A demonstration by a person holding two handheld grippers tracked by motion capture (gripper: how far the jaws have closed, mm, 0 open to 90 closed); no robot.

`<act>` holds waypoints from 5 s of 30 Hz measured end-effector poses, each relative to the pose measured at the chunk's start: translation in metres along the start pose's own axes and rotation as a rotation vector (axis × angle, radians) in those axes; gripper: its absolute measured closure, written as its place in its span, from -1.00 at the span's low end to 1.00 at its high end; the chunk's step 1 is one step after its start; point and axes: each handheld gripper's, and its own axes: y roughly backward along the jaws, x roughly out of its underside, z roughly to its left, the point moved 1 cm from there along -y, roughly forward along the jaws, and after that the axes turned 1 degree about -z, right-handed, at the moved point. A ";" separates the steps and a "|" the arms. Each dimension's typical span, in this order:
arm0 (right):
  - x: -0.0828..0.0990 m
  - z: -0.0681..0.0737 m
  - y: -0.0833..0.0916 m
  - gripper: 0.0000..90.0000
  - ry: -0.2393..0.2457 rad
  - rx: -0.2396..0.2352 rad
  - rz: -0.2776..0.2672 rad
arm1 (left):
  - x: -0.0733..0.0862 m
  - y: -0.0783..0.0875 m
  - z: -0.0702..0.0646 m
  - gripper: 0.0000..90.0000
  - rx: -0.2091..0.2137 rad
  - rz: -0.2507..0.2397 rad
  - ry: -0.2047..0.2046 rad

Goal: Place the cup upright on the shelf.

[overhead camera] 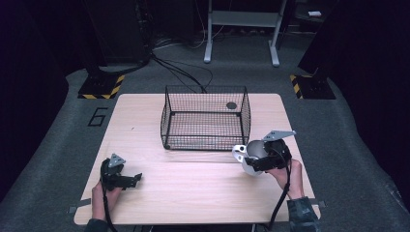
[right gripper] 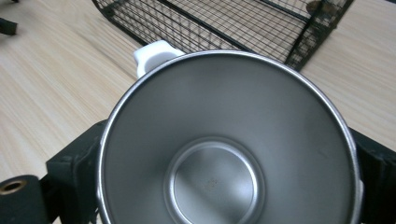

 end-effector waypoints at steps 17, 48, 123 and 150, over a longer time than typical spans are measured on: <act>-0.045 0.020 -0.004 -0.87 0.060 -0.072 -0.020 | 0.000 -0.001 0.000 -0.99 -0.001 -0.008 0.008; -0.141 0.028 -0.031 -0.87 0.137 -0.083 -0.024 | 0.000 -0.001 0.000 -0.99 -0.002 -0.009 0.005; -0.171 -0.006 -0.178 -0.87 -0.043 -0.032 0.140 | 0.000 0.000 0.001 -0.99 0.000 -0.002 -0.010; -0.154 -0.013 -0.207 -0.87 -0.087 -0.024 0.207 | 0.000 0.000 0.001 -0.99 0.005 0.003 -0.008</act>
